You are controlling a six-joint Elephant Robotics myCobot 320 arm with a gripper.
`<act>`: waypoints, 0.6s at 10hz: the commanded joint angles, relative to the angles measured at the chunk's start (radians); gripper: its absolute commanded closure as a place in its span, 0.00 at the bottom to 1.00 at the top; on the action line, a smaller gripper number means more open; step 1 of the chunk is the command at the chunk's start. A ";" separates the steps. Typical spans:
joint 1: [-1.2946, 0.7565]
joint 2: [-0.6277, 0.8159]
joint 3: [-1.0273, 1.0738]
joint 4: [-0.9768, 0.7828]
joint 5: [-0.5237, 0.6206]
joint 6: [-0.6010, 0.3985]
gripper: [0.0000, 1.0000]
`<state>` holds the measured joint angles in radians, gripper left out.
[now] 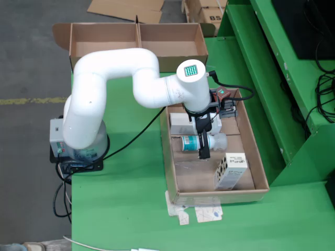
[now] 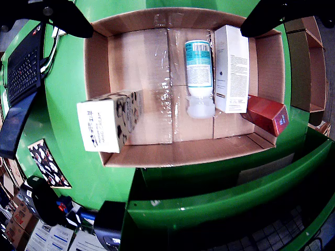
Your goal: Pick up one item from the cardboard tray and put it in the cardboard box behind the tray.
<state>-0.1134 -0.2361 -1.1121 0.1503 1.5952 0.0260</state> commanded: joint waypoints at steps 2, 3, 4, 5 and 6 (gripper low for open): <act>-0.052 -0.071 0.163 -0.033 0.012 -0.019 0.00; -0.062 -0.080 0.170 -0.031 0.013 -0.020 0.00; -0.062 -0.080 0.170 -0.031 0.013 -0.020 0.00; -0.076 -0.096 0.191 -0.038 0.019 -0.026 0.00; -0.083 -0.107 0.209 -0.045 0.021 -0.029 0.00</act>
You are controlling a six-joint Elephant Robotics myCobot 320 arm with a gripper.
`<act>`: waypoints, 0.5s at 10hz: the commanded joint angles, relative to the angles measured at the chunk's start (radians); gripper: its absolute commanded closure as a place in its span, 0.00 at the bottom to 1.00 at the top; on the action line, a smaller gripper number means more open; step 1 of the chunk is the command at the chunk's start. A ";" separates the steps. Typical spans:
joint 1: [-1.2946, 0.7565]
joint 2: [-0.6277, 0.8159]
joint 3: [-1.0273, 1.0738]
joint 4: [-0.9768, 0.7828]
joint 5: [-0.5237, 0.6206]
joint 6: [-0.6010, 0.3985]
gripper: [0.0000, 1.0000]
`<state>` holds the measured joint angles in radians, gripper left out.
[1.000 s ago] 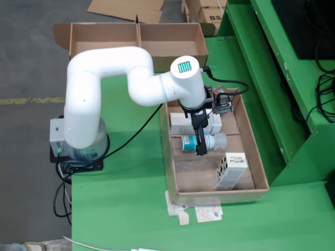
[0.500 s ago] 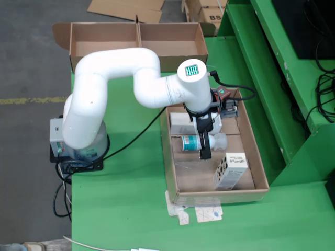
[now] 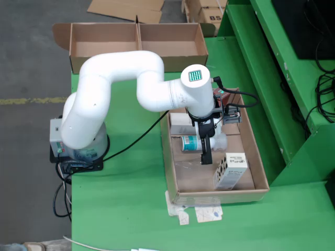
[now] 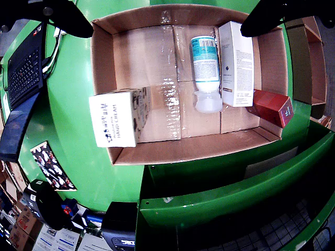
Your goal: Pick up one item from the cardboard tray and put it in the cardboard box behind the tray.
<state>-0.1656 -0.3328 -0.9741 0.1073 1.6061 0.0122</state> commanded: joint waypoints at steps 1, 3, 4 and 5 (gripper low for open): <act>-0.035 -0.018 0.084 -0.006 0.010 -0.016 0.00; -0.040 -0.028 0.098 -0.010 0.006 -0.013 0.00; -0.044 -0.034 0.112 -0.019 0.004 -0.012 0.00; -0.050 -0.041 0.126 -0.027 0.005 -0.013 0.00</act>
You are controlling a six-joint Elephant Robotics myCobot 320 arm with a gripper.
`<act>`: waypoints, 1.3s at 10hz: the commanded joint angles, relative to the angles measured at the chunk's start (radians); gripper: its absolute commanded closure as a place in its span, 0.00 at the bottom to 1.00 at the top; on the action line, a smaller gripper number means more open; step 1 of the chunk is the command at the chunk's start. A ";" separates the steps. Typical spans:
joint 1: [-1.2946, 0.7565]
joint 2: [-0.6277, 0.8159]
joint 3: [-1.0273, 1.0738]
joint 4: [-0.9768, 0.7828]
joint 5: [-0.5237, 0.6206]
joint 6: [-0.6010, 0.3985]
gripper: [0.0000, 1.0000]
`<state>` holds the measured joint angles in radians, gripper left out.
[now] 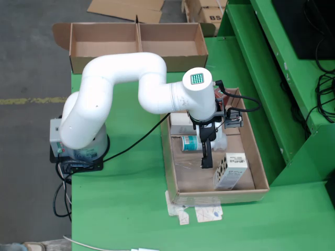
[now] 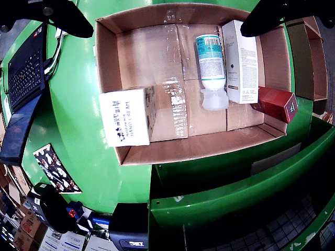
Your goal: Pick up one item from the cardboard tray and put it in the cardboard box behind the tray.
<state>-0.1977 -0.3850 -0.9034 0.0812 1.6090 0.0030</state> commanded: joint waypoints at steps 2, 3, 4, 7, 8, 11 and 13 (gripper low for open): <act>-0.044 -0.030 0.125 -0.035 0.018 -0.016 0.00; -0.061 -0.065 0.184 -0.059 0.027 -0.026 0.00; -0.061 -0.065 0.184 -0.059 0.027 -0.026 0.00; -0.098 -0.141 0.324 -0.127 0.050 -0.058 0.00; -0.106 -0.148 0.338 -0.134 0.052 -0.063 0.00; -0.127 -0.208 0.436 -0.180 0.056 -0.073 0.00; -0.142 -0.314 0.615 -0.267 0.068 -0.080 0.00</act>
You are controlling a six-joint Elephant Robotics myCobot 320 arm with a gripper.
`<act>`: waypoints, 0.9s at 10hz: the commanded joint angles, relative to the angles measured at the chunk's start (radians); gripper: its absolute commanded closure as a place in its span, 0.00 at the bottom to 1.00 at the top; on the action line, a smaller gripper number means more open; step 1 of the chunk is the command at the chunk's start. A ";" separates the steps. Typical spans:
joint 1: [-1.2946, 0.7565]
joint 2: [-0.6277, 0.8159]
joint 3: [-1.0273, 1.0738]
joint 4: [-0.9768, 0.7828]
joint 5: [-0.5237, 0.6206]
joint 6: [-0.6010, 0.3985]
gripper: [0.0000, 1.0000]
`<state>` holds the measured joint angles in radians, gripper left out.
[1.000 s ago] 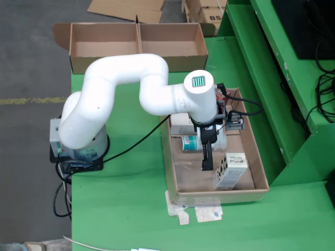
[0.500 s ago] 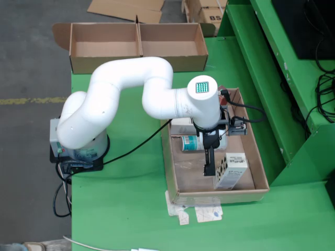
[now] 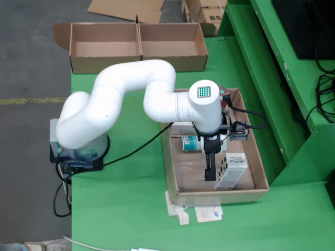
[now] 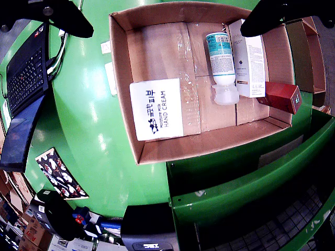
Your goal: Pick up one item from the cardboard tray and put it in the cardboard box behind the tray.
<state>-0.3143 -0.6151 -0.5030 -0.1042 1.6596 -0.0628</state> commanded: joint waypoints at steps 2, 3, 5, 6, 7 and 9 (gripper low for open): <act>-0.037 -0.169 0.374 -0.154 0.022 -0.018 0.00; -0.037 -0.169 0.374 -0.154 0.022 -0.018 0.00; -0.050 -0.236 0.503 -0.201 0.028 -0.031 0.00; -0.051 -0.239 0.503 -0.190 0.027 -0.033 0.00; -0.051 -0.239 0.503 -0.190 0.027 -0.033 0.00; -0.042 -0.248 0.503 -0.165 0.018 -0.031 0.00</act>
<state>-0.3573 -0.8851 -0.0597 -0.3037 1.6797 -0.0888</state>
